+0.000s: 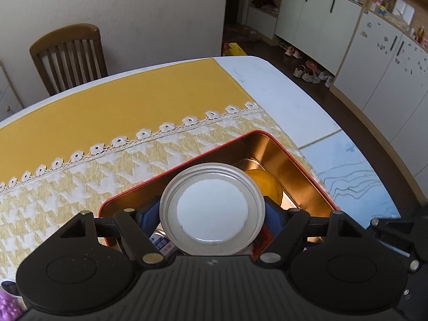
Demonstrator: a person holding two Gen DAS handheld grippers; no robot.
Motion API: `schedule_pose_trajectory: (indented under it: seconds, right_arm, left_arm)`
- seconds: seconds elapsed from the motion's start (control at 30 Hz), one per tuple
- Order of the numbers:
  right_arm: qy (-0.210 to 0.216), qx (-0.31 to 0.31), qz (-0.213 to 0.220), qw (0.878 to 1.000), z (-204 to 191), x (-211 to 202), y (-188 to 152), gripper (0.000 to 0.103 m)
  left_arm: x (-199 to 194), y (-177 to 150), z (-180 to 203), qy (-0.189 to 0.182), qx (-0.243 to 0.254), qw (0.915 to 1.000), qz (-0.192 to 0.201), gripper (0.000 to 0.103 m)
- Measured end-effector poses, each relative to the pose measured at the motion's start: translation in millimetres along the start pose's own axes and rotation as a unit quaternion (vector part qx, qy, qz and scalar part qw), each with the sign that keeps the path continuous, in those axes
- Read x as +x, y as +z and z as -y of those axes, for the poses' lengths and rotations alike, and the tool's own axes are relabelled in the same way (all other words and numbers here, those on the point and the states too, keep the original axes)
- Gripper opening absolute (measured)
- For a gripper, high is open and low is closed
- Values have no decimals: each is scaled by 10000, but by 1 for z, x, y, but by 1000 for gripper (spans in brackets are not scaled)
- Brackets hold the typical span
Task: Organize rigid objects
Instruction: 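Lower lid and tray into the tin and open both tools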
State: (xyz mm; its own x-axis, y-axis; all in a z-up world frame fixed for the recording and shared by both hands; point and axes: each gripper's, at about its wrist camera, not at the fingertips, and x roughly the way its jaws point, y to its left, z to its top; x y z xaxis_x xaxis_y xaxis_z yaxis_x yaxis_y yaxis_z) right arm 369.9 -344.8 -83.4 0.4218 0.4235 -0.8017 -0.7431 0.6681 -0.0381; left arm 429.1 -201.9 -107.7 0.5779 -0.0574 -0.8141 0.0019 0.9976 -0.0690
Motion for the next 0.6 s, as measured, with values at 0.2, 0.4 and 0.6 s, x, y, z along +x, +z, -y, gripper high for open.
schedule_pose_trajectory:
  seconds: [0.2,0.4,0.6]
  right_arm:
    - [-26,81,-70,9999,2,6,-1,40]
    - [-21,106,-65,9999,2,5,0,41]
    - [-31,169,-73,9998,5,3,0,43]
  left_arm:
    - [4,5,-11,-130,-397,9991,-11,78]
    - [8,2,-26,-377,-935,9949,-75,78]
    - [8,-1,-30,-411,-1049,9936,-44,78]
